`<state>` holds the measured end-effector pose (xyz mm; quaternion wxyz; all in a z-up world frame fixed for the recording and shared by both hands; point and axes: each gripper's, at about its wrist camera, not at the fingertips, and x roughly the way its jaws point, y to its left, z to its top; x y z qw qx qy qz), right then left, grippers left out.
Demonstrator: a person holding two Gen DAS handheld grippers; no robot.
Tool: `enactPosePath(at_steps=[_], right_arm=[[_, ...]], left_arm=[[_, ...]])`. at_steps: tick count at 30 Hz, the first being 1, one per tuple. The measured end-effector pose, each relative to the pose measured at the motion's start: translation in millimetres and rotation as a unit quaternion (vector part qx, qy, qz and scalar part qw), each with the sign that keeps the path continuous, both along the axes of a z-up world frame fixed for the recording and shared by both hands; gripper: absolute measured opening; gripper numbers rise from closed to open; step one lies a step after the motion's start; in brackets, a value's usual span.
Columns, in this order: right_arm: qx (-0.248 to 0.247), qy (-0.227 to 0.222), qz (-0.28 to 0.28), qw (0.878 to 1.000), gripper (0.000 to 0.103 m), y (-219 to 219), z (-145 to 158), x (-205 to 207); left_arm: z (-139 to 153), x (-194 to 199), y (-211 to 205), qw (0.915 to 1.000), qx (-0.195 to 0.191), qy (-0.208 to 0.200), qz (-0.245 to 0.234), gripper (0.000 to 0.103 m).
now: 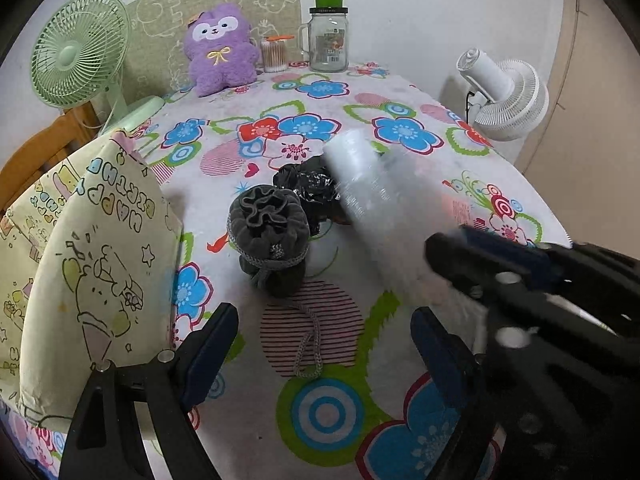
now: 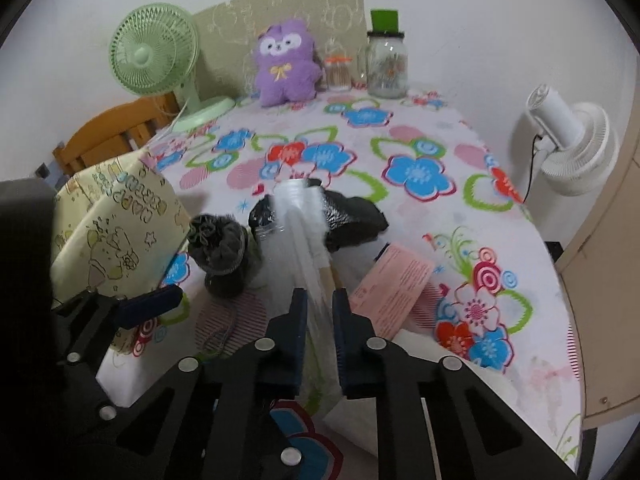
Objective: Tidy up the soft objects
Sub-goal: 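Grasp the clear plastic tube with the right tool, then grasp the grey scrunchie with the left tool while the right tool lifts the tube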
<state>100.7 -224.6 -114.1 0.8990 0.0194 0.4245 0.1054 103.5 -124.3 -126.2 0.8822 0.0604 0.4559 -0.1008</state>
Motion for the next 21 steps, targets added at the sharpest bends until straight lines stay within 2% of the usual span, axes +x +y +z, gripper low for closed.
enactPosePath(at_steps=[8,13,21], right_arm=[[0.003,-0.002,-0.039,0.999,0.012,-24.4,3.9,-0.3],[0.008,-0.003,-0.043,0.999,0.012,-25.3,4.2,5.2],[0.011,-0.006,-0.043,0.999,0.012,-25.1,7.8,20.4]], left_arm=[[2.3,7.0,0.0,1.0000,0.001,-0.002,0.009,0.089],[5.5,13.9,-1.1,0.9996,0.015,-0.004,0.022,0.089],[15.1,27.7,-3.4,0.9978,0.027,-0.035,0.049,0.089]])
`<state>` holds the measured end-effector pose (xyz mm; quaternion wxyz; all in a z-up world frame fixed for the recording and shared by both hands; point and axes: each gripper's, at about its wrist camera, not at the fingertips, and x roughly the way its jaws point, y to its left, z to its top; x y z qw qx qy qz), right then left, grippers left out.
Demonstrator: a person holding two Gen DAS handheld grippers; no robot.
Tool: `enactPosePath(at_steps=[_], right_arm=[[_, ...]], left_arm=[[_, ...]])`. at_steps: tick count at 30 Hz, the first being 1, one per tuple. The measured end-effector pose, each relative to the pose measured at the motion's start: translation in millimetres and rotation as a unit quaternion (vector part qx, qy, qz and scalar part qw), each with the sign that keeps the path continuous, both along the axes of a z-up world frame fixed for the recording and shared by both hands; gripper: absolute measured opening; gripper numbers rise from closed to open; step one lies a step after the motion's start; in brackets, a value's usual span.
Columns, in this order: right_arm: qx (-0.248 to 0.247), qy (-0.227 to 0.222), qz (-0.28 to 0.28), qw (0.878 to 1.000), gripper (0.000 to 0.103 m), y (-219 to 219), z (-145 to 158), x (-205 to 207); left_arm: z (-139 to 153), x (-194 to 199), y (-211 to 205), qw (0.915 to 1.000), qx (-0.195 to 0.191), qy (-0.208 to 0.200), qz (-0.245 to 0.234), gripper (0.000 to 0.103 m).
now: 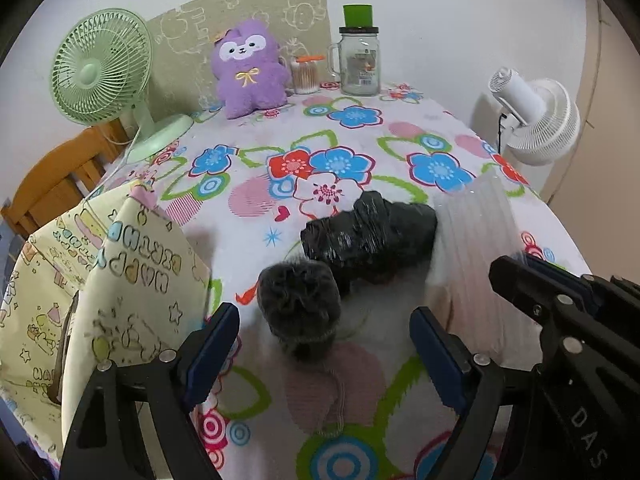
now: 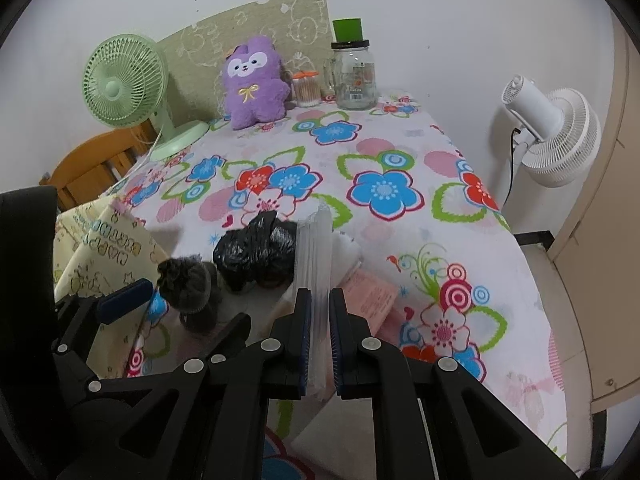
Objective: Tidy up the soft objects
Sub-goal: 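Grasp the grey scrunchie with the left tool while the right tool lifts the tube, then carry the grey scrunchie and the clear tube toward the fabric box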
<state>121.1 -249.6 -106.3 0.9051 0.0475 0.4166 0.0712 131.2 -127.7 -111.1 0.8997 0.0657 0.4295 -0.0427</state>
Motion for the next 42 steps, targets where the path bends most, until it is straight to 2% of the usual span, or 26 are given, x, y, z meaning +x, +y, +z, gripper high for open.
enactPosePath(at_steps=[4,9,12,15,27,42], right_arm=[[-0.002,-0.001,0.001,1.000,0.012,0.8,1.2,6.8],[-0.005,0.006,0.004,1.000,0.012,3.2,-3.1,14.1],[-0.010,0.011,0.006,1.000,0.012,5.3,-6.6,16.9],[-0.011,0.017,0.010,1.000,0.012,7.7,-10.0,17.9],[-0.020,0.015,-0.001,1.000,0.012,9.3,-7.4,8.6],[-0.025,-0.015,0.005,1.000,0.012,20.3,15.5,-20.5]], left_arm=[[-2.4,10.5,0.9,1.0000,-0.006,0.003,0.005,0.088],[-12.5,21.6,5.1,0.9995,-0.017,0.023,0.014,0.065],[-17.8,26.3,9.8,0.9988,-0.025,0.035,0.024,0.042],[-17.5,26.1,13.7,0.9986,-0.033,0.031,0.027,0.037],[-12.4,7.2,11.3,0.9989,-0.040,0.025,-0.005,0.033],[10.4,-24.6,13.9,0.9989,-0.042,-0.012,-0.017,0.033]])
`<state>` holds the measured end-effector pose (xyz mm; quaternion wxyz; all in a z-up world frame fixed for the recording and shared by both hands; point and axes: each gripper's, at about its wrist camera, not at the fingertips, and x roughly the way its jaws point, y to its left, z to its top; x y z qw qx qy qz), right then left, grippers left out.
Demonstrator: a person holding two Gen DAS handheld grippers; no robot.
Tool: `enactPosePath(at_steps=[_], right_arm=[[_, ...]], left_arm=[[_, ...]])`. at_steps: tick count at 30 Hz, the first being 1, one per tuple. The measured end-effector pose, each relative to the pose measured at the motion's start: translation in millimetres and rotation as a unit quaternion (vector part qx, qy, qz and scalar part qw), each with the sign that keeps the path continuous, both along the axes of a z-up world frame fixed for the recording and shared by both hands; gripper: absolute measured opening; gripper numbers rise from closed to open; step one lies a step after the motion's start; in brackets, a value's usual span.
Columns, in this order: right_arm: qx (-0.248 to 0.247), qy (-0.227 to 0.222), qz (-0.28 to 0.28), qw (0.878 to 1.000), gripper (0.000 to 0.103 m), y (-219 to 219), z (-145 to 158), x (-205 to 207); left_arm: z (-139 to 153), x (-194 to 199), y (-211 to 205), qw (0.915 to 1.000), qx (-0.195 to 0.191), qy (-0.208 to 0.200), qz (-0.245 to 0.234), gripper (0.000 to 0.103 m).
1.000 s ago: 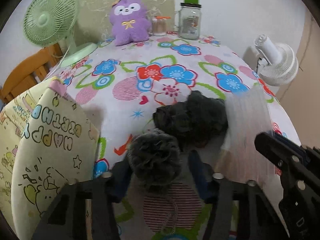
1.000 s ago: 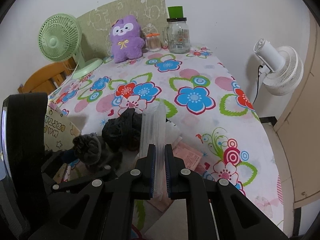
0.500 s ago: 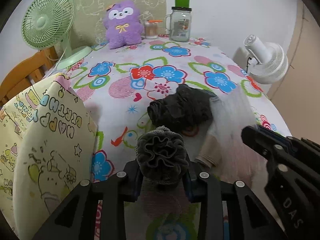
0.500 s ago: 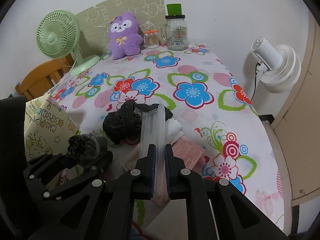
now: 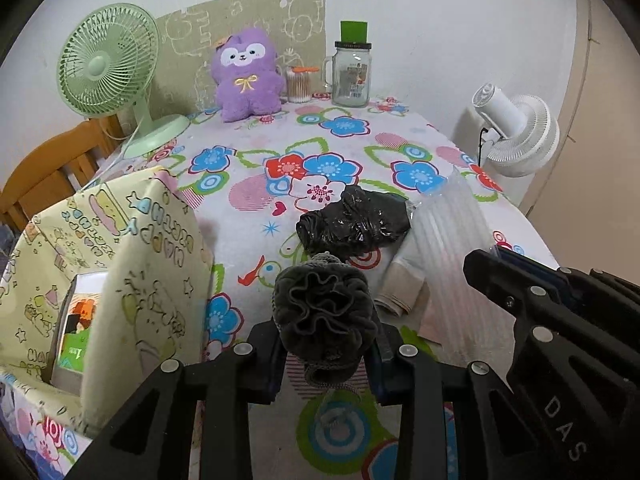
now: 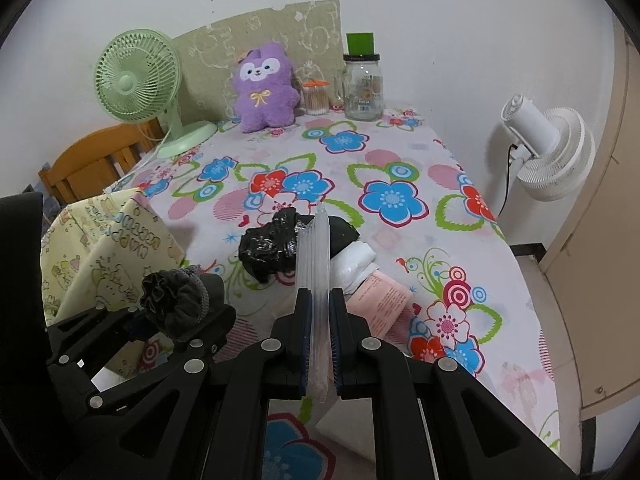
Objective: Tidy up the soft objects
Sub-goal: 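Carry the grey scrunchie and the clear tube toward the fabric box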
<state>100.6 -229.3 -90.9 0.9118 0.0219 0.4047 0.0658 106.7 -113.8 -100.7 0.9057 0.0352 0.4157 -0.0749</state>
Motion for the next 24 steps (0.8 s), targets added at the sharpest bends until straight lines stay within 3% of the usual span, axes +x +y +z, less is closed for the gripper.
enactPosePath(at_steps=[24], right_arm=[[-0.029,-0.043,-0.007,0.999,0.012,16.6,34.4,-46.1]], left_arm=[[35.3,-51.9,9.5,0.9983,-0.001,-0.058,-0.007,0.033]])
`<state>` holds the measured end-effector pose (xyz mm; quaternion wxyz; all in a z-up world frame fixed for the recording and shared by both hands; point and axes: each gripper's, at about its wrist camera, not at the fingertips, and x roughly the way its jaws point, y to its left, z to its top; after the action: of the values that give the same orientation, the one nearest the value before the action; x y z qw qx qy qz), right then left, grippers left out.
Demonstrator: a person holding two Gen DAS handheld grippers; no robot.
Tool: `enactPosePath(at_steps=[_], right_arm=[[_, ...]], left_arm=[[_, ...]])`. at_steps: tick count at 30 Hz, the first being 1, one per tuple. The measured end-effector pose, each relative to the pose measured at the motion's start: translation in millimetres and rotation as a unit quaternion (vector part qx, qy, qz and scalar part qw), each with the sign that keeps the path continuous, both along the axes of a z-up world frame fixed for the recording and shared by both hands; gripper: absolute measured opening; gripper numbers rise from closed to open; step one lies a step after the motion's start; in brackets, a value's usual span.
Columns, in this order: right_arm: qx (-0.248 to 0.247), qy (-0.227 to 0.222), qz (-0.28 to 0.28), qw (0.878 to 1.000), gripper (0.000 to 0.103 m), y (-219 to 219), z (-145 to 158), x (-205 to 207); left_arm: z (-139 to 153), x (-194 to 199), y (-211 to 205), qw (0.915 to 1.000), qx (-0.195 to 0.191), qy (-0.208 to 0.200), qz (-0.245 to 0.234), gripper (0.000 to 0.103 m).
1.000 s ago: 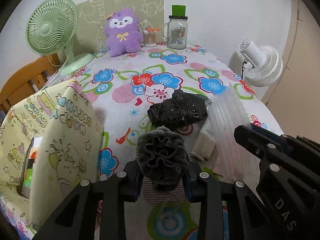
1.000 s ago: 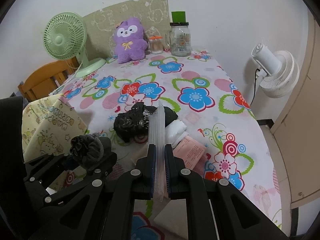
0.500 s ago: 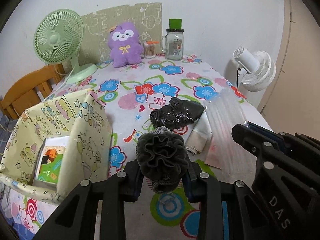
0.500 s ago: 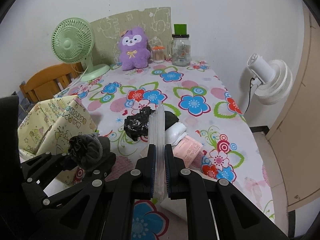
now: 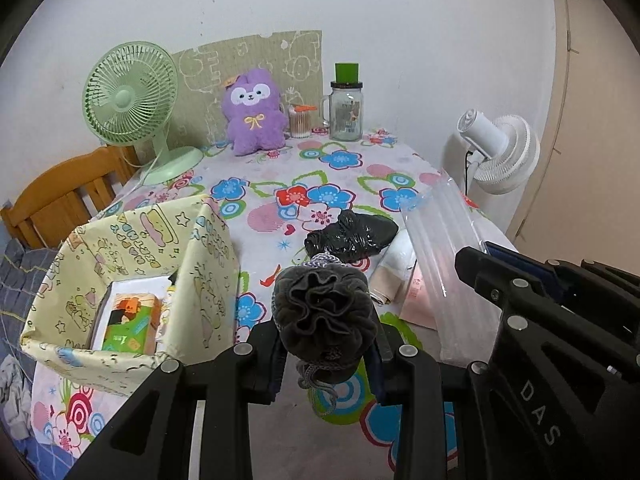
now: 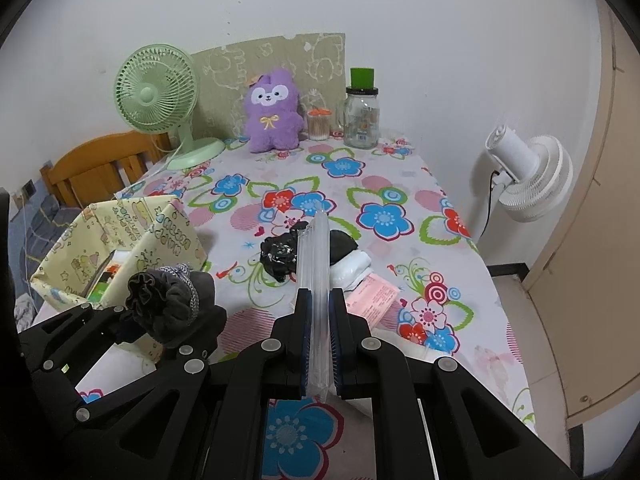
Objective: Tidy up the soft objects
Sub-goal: 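Carry the grey scrunchie and the clear tube toward the fabric box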
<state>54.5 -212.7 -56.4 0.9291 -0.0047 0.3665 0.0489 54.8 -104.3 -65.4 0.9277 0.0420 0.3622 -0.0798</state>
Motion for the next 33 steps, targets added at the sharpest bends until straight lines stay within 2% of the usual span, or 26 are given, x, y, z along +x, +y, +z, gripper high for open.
enactPosePath(at_steps=[20,33], right_arm=[[-0.020,-0.035,0.004,0.999,0.012,29.0,39.4,-19.5],[-0.026,-0.047,0.025,0.998,0.012,58.2,57.6,-17.1]], left_arm=[[38.2,-22.3,23.8,0.9992,0.002,-0.039,0.005,0.033],[54.9,-22.6,48.8,0.9986,-0.007,-0.048,0.018,0.033]])
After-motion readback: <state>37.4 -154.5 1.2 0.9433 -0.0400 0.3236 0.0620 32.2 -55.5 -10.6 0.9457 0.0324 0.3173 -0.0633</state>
